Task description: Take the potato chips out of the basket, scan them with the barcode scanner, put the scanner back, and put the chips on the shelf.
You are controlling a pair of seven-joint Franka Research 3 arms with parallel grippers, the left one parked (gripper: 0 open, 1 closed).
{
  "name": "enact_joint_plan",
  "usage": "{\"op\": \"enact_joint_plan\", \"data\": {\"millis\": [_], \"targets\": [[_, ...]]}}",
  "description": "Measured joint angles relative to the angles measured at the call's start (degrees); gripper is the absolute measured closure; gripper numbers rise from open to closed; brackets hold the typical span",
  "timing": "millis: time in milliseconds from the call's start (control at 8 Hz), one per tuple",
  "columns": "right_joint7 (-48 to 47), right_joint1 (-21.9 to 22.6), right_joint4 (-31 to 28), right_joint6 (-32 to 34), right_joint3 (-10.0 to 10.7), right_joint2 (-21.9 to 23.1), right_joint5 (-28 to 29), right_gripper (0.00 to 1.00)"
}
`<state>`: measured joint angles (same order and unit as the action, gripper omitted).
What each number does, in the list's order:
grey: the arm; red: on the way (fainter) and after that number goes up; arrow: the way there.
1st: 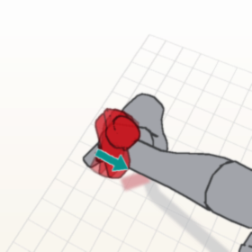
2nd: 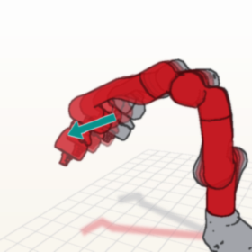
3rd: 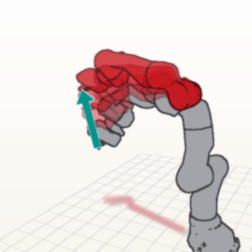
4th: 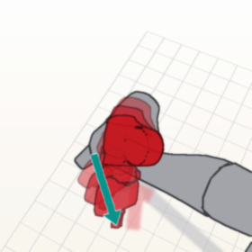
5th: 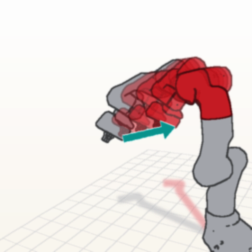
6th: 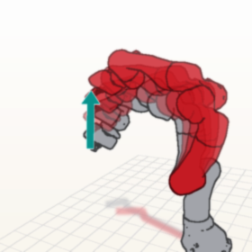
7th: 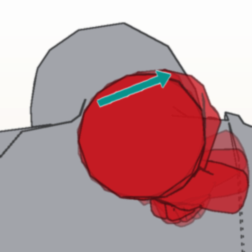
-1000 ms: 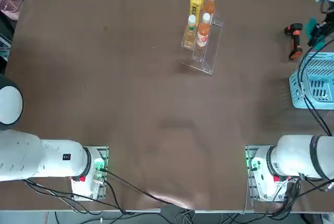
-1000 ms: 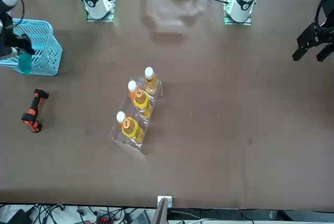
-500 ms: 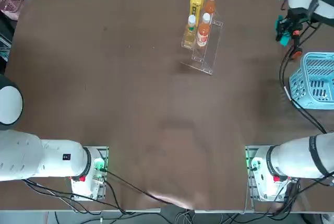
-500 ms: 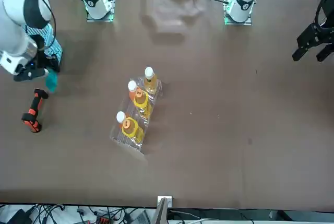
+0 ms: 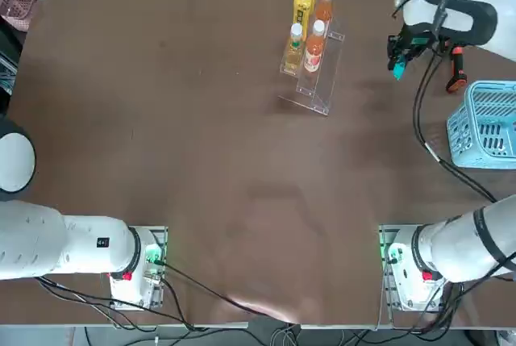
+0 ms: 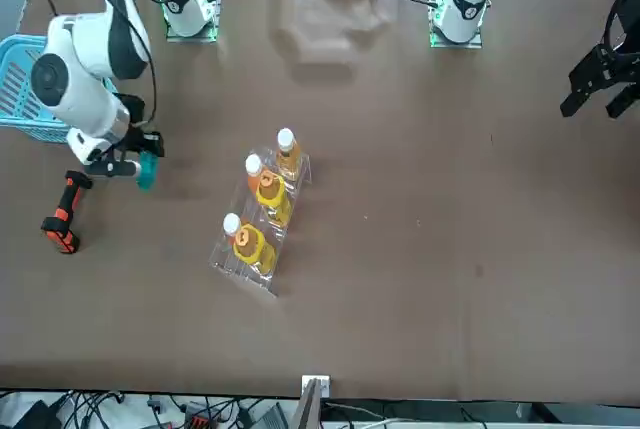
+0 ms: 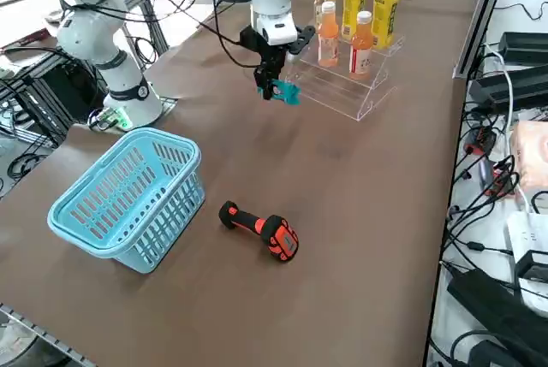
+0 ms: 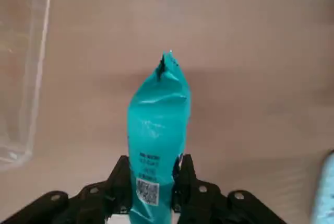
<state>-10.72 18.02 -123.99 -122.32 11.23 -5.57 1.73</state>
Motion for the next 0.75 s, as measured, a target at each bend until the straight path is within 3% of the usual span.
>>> {"op": "enact_joint_plan", "data": {"millis": [500,750], "targets": [[-12.8,9.8,3.4,-6.0,0.0,-7.4,7.1,0.67],[-19.2,14.2,5.0,-9.3,0.0,-11.2,7.4,0.67]]}}
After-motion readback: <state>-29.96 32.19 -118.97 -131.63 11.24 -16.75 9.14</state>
